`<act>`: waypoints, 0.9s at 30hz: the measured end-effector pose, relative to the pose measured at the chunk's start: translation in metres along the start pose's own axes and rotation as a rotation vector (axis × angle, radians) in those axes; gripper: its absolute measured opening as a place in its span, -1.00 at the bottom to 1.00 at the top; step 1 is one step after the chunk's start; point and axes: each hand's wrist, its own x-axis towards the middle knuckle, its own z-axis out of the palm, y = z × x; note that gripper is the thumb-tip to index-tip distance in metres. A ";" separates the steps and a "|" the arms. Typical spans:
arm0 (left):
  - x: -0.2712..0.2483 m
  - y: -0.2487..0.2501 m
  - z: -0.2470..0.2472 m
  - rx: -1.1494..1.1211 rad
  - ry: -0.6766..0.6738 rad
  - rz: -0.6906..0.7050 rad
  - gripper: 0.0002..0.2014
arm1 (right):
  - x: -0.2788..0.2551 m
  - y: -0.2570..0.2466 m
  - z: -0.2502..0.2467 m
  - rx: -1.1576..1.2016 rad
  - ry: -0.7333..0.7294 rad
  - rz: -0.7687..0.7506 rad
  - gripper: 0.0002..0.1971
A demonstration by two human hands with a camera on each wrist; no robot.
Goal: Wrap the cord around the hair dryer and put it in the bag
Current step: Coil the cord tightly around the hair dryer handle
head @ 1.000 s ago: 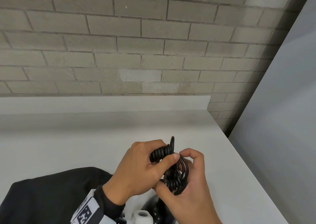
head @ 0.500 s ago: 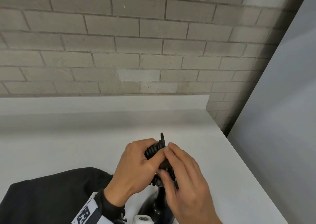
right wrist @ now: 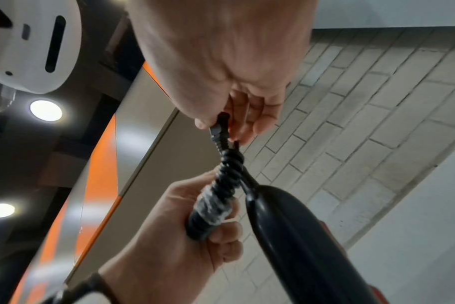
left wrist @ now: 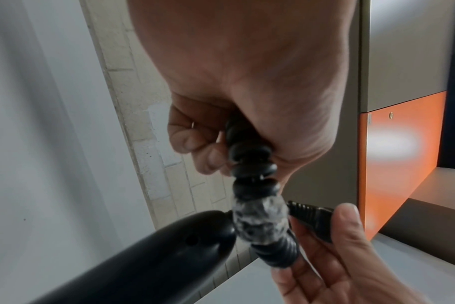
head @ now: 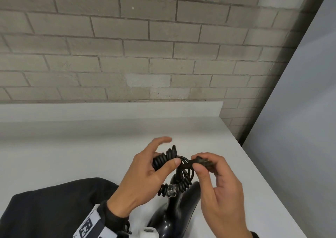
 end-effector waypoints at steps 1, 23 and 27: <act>0.000 0.000 0.000 0.016 -0.005 0.022 -0.65 | 0.002 -0.001 -0.002 0.020 -0.027 0.010 -0.83; 0.006 0.021 -0.015 0.633 -0.053 0.341 -0.53 | 0.070 -0.024 -0.021 0.537 -0.241 0.345 -0.69; 0.006 0.025 -0.012 0.646 -0.047 0.440 -0.69 | 0.068 -0.012 -0.011 0.590 -0.203 0.482 -0.64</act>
